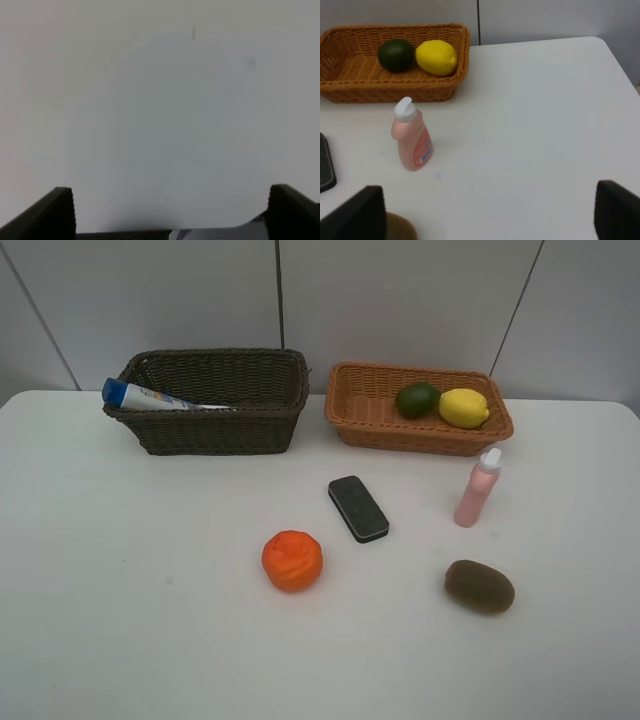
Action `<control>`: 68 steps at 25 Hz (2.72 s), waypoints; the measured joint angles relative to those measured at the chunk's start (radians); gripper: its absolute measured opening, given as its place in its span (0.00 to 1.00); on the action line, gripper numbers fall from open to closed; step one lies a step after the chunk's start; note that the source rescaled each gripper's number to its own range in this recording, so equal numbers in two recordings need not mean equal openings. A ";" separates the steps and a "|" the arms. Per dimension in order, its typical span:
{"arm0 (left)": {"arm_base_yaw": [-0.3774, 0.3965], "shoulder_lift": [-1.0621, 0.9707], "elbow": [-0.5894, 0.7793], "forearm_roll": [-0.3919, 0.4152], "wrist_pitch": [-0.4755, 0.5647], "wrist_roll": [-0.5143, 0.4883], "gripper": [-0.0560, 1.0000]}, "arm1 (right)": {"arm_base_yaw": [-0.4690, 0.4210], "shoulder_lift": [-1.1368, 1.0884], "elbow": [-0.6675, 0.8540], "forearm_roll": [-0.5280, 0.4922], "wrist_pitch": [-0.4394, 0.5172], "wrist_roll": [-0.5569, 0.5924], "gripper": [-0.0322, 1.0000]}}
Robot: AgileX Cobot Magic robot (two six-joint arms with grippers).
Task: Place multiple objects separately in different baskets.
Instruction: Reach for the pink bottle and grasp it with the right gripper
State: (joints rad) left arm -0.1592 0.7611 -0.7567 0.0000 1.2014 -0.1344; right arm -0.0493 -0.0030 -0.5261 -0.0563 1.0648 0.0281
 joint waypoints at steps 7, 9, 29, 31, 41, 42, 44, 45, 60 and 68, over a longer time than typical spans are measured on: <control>0.000 -0.424 0.147 -0.083 -0.053 0.151 1.00 | 0.000 0.000 0.000 0.000 0.000 0.000 0.98; 0.000 -0.521 0.189 -0.104 -0.070 0.173 1.00 | 0.000 0.000 0.000 0.000 0.000 0.000 0.98; 0.000 -0.768 0.250 -0.123 -0.131 0.198 1.00 | 0.000 0.000 0.000 0.000 0.000 0.000 0.98; 0.000 -0.768 0.250 -0.123 -0.131 0.198 1.00 | 0.000 0.000 0.000 0.000 0.000 0.000 0.98; 0.012 -0.768 0.250 -0.128 -0.131 0.198 1.00 | 0.000 0.000 0.000 0.000 0.000 0.000 0.98; 0.012 -0.768 0.250 -0.129 -0.131 0.199 1.00 | 0.000 0.000 0.000 0.000 0.000 0.000 0.98; 0.012 -0.768 0.250 -0.129 -0.131 0.199 1.00 | 0.000 0.000 0.000 0.000 0.000 0.000 0.98; 0.012 -0.768 0.250 -0.129 -0.131 0.199 1.00 | 0.000 0.002 0.000 0.000 0.000 0.000 0.98; 0.012 -0.768 0.250 -0.129 -0.133 0.199 1.00 | 0.000 0.881 -0.228 -0.037 -0.055 0.166 0.98; 0.012 -0.768 0.250 -0.129 -0.134 0.199 1.00 | 0.000 1.291 -0.430 0.088 -0.022 0.174 0.98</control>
State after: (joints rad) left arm -0.1474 -0.0068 -0.5070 -0.1288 1.0677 0.0643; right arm -0.0493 1.2885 -0.9564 0.0319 1.0430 0.2022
